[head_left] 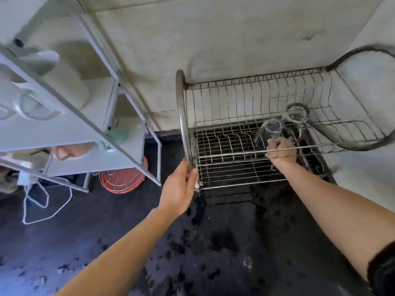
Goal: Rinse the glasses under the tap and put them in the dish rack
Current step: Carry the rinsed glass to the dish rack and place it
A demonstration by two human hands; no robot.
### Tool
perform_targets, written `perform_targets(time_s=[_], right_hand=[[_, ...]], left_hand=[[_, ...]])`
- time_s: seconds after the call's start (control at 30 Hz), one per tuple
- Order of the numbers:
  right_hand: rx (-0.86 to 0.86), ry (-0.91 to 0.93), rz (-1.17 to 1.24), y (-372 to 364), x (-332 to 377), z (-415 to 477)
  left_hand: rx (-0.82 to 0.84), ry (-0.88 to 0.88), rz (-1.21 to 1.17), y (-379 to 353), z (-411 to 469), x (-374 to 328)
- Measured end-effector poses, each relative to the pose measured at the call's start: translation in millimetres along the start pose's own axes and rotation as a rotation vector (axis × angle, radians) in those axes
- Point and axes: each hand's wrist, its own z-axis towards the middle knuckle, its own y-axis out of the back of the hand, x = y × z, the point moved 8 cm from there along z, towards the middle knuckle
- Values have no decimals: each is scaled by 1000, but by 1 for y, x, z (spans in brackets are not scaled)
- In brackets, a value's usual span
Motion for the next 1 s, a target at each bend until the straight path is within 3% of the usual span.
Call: perform_targets(time_s=[0.23,0.37,0.53,0.77,1.0], right_hand=[[-6,206,-5,5,31,4],[3,161,-65,3,20,3],[-106,99,-68,8,16,-66],[264,317,-275,-103,40,-214],[473,564,-352,-210,118,-386]], left_hand=[[-69,55,158,-2,0,-2],[-66,27,191,0,-2,-8],[-28,92,280,20,-22,14],[-57,241,380,103,-105,76],[-198,334,449,221,-219,154]])
